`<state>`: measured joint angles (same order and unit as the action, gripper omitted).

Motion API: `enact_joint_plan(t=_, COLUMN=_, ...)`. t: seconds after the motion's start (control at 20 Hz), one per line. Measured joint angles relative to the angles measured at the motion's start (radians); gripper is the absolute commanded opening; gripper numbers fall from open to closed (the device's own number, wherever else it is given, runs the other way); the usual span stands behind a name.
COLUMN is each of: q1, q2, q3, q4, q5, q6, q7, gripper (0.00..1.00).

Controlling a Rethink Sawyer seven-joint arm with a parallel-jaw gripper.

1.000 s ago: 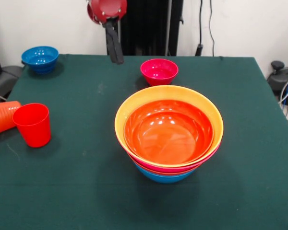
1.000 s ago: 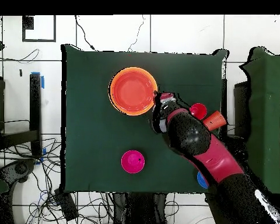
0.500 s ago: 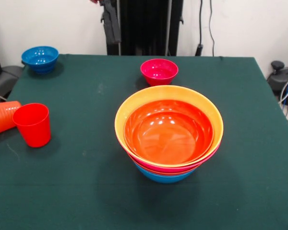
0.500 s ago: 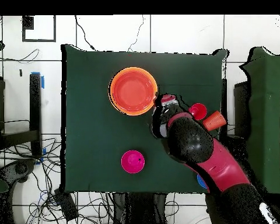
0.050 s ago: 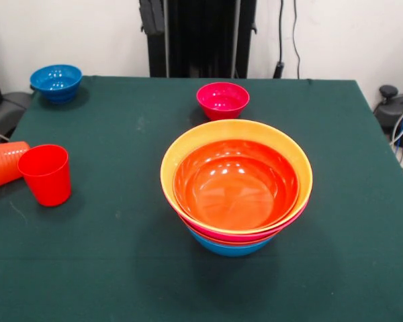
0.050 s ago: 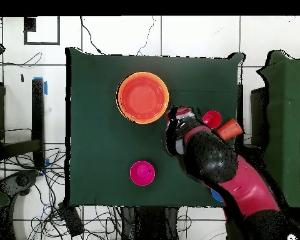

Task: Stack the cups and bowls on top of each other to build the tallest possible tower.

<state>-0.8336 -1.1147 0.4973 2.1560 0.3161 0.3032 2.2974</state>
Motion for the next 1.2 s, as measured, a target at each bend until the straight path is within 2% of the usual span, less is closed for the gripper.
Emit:
enact_joint_plan(t=0.4, q1=-0.023, q2=-0.109, q3=-0.008, q4=0.053, q5=0.010, q6=0.075, q7=0.000, gripper=1.00)
enact_joint_plan(t=0.8, q1=-0.087, q2=-0.222, q3=0.003, q4=0.137, q5=0.072, q6=0.089, q7=0.000, gripper=1.00)
enact_joint_plan(t=1.2, q1=-0.170, q2=-0.265, q3=0.037, q4=0.200, q5=0.144, q6=0.089, q7=0.000, gripper=1.00)
